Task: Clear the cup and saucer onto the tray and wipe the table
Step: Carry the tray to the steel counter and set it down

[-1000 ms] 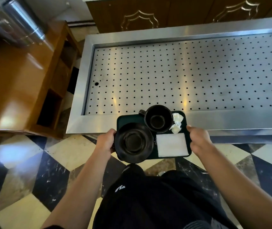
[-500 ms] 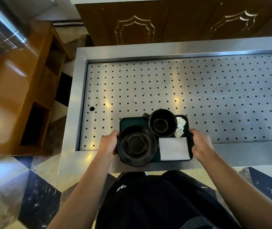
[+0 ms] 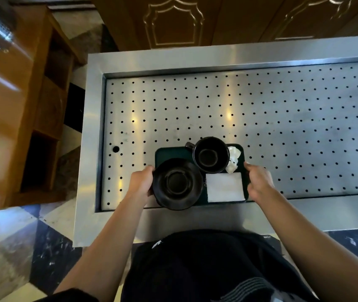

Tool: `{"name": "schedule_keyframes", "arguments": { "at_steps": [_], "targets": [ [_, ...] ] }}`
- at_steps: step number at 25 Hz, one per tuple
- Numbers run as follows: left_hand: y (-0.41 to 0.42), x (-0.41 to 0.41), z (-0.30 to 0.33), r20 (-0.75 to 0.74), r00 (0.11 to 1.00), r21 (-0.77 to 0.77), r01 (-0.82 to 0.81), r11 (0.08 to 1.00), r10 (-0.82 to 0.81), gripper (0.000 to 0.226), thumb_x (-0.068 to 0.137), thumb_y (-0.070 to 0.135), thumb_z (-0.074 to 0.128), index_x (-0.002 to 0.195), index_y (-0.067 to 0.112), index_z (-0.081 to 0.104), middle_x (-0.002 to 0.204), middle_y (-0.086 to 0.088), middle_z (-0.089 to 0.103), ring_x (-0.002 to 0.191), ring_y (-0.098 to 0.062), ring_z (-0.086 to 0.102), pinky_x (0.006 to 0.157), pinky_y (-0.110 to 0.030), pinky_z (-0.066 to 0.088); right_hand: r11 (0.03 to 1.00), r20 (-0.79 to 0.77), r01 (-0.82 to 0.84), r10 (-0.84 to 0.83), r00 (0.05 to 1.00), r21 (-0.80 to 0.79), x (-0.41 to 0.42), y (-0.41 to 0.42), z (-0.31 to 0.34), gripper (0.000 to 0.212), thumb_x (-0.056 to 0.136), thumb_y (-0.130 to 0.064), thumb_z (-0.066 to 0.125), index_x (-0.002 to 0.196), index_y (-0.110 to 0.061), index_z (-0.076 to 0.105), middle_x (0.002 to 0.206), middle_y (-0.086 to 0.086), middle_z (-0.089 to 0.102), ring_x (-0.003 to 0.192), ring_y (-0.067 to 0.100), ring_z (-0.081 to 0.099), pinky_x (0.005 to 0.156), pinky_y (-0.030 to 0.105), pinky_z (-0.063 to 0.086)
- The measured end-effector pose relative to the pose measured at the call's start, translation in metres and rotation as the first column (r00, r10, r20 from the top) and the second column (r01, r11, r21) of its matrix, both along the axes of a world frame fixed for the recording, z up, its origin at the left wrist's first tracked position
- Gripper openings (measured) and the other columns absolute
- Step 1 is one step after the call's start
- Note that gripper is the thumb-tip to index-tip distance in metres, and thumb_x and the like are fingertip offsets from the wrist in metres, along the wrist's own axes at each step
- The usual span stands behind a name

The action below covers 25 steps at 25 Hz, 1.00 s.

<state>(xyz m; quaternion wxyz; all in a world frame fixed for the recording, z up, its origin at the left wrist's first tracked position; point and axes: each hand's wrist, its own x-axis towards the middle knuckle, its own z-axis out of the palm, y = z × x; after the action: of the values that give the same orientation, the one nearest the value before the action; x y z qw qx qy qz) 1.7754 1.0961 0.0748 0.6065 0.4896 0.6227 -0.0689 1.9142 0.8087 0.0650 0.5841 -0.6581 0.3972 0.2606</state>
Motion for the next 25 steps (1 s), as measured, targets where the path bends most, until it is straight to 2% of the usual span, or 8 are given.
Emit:
{"name": "schedule_keyframes", "arguments": {
  "at_steps": [9, 15, 17, 22, 25],
  "targets": [
    [-0.005, 0.003, -0.017, -0.059, 0.998, -0.002, -0.003, 1.000, 0.003, 0.016, 0.090, 0.020, 0.057, 0.095, 0.007, 0.066, 0.080, -0.008, 0.063, 0.074, -0.026, 0.064, 0.066, -0.034, 0.057, 0.999, -0.034, -0.047, 0.046, 0.998, -0.021, 0.003, -0.001, -0.017, 0.027, 0.091, -0.023, 0.071, 0.111, -0.005, 0.073, 0.110, 0.013, 0.075, 0.104, 0.032, 0.070, 0.099, 0.052, 0.055],
    [-0.006, 0.005, -0.023, -0.080, 0.997, 0.006, -0.015, 1.000, 0.015, 0.018, 0.090, 0.020, 0.056, 0.099, 0.007, 0.066, 0.083, -0.010, 0.066, 0.076, -0.026, 0.066, 0.063, -0.034, 0.058, 0.997, -0.051, -0.048, 0.045, 0.998, -0.054, 0.004, -0.001, -0.024, 0.011, 0.091, -0.023, 0.072, 0.086, -0.013, 0.071, 0.101, 0.011, 0.075, 0.100, 0.032, 0.071, 0.098, 0.051, 0.056],
    [-0.006, 0.005, -0.025, -0.086, 0.996, 0.013, -0.019, 1.000, 0.020, 0.016, 0.090, 0.019, 0.057, 0.097, 0.008, 0.066, 0.083, -0.009, 0.067, 0.076, -0.026, 0.066, 0.061, -0.033, 0.058, 0.996, -0.051, -0.055, 0.052, 0.997, -0.064, 0.003, -0.001, -0.026, 0.015, 0.092, -0.022, 0.071, 0.080, -0.015, 0.069, 0.103, 0.012, 0.075, 0.102, 0.032, 0.071, 0.099, 0.049, 0.055],
    [-0.005, 0.003, -0.028, -0.108, 0.994, 0.022, -0.023, 0.999, 0.025, 0.014, 0.090, 0.020, 0.058, 0.094, 0.009, 0.066, 0.081, -0.009, 0.068, 0.074, -0.025, 0.067, 0.057, -0.031, 0.057, 0.996, -0.058, -0.052, 0.048, 0.997, -0.071, 0.000, 0.000, -0.028, 0.017, 0.094, -0.020, 0.070, 0.078, -0.016, 0.070, 0.116, 0.017, 0.072, 0.111, 0.032, 0.068, 0.099, 0.046, 0.055],
    [-0.004, 0.004, -0.029, -0.116, 0.993, 0.019, -0.027, 0.999, 0.029, 0.013, 0.090, 0.020, 0.058, 0.092, 0.010, 0.066, 0.081, -0.008, 0.068, 0.074, -0.025, 0.068, 0.055, -0.030, 0.056, 0.993, -0.039, -0.056, 0.052, 0.998, -0.107, -0.001, 0.001, -0.029, 0.015, 0.096, -0.019, 0.067, 0.094, -0.005, 0.073, 0.127, 0.022, 0.065, 0.120, 0.035, 0.061, 0.102, 0.048, 0.050]
  ]
}}
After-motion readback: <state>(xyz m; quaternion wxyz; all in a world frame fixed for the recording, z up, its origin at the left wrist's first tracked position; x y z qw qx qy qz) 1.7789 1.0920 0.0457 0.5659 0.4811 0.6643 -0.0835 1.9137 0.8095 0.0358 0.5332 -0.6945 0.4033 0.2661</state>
